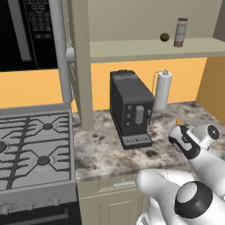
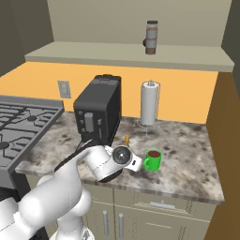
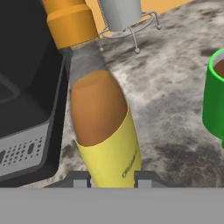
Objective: Pick the cinnamon and honey bottle from the cabinet and place them next to the mug.
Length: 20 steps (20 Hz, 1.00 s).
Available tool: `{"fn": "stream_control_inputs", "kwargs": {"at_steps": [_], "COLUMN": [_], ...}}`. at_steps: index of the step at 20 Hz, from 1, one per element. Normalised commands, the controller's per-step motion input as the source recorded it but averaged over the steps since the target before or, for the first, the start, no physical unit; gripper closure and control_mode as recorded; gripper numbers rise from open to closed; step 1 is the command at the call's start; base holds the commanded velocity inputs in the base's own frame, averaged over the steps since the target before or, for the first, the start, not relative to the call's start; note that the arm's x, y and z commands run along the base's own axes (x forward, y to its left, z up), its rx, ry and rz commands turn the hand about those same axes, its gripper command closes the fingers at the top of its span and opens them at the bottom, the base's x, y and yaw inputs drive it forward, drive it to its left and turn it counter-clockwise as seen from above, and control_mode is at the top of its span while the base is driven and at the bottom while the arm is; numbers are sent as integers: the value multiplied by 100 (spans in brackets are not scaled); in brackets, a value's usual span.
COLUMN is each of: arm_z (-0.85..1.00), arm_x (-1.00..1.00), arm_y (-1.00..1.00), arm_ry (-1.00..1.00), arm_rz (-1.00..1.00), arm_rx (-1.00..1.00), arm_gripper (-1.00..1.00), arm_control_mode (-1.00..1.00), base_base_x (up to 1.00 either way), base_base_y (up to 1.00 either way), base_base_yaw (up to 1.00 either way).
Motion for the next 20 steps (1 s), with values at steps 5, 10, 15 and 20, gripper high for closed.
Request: {"fn": "stream_control_inputs", "kwargs": {"at_steps": [5,10,15,20], "arm_z": [-22,-20,-9,0], "arm_x": [0,0,0,0], "arm_y": [0,0,2,2], "arm_ry": [-2,-2,-2,0], "arm_rz": [0,0,0,0], "arm_rx": [0,0,0,0], "arm_gripper": [100,100,100,100], "arm_control_mode": [-100,-100,-100,-100], "base_base_x": [0,0,0,0], "base_base_y": [0,0,0,0], "base_base_yaw": [0,0,0,0]}}
